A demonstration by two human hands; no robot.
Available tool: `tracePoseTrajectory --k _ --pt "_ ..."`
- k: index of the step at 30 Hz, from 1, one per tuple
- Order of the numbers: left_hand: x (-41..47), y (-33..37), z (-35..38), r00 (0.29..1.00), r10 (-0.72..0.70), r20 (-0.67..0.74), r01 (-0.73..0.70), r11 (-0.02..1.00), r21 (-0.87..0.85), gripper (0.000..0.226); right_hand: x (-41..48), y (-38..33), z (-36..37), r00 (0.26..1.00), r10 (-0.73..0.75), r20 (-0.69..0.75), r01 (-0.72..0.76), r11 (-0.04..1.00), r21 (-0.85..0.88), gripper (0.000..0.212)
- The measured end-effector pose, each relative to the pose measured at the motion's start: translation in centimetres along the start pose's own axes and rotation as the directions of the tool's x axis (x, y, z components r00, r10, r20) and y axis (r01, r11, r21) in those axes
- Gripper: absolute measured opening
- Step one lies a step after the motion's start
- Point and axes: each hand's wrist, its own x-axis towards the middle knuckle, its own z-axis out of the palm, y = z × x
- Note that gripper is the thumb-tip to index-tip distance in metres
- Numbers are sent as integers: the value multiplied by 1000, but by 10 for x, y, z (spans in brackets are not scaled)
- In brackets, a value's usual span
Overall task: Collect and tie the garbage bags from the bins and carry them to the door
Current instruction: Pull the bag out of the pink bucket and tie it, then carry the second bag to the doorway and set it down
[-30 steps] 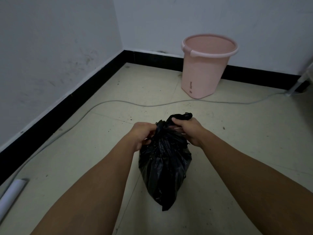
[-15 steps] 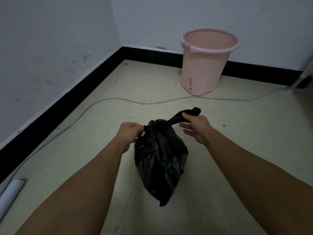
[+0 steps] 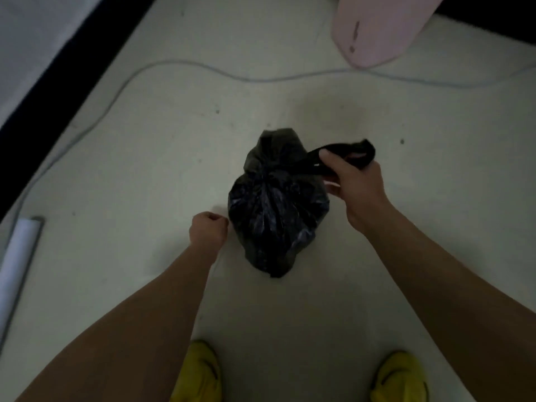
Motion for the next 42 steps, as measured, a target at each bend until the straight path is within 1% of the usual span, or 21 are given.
tracePoseTrajectory --k 2,4,5,7,9,11,15,19,21,22,24,27,29,31,34,36,38,42 --pt "-32 -19 -12 998 -54 34 52 997 65 14 -30 12 -7 999 45 24 -41 988 -151 12" --pt "-68 -27 -31 993 -102 63 96 991 91 16 -61 12 -13 998 41 53 -22 950 -311 29" --pt "-87 -27 -44 988 -132 76 124 987 99 16 -77 3 -15 997 31 69 -3 929 -370 37" --pt "-120 -23 -67 980 -178 94 168 980 106 15 -101 -18 -15 996 4 84 33 897 -441 46" --pt "-153 -6 -93 973 -192 131 178 977 113 9 -119 -51 -12 997 -3 77 42 859 -511 52" --pt "-187 18 -116 970 -177 169 161 981 104 9 -134 -80 -6 996 -15 87 64 801 -595 54" --pt "-257 73 -173 966 -142 214 132 989 60 10 -169 -147 7 983 37 177 124 574 -809 55" --pt "-330 122 -243 969 -89 232 80 996 47 11 -219 -217 16 974 92 208 157 388 -908 50" --pt "-363 141 -275 975 -58 214 52 998 31 12 -244 -244 17 959 156 235 186 280 -942 47" --pt "-381 149 -292 979 -46 197 42 999 21 12 -260 -258 18 944 195 268 224 220 -949 46" --pt "-415 156 -325 986 -44 159 45 999 0 11 -291 -282 21 909 257 329 303 137 -943 43" --pt "-458 149 -363 994 -69 82 71 997 -19 12 -332 -305 25 856 308 416 415 71 -907 29" --pt "-499 137 -387 996 -83 7 84 993 -80 13 -364 -321 28 799 334 501 524 24 -851 29" --pt "-539 118 -402 993 -104 -63 93 984 -154 13 -392 -330 29 737 368 566 604 16 -797 37" --pt "-607 70 -416 978 -172 -118 140 961 -239 12 -442 -338 31 633 432 642 719 -21 -695 40" --pt "-659 27 -426 959 -249 -137 203 937 -285 12 -484 -344 37 540 476 694 807 -60 -587 39" --pt "-701 -15 -434 937 -319 -140 261 909 -324 13 -516 -345 46 466 513 721 867 -100 -489 38" --pt "-792 -103 -462 867 -446 -223 308 830 -464 14 -603 -341 85 298 579 759 954 -201 -221 30"
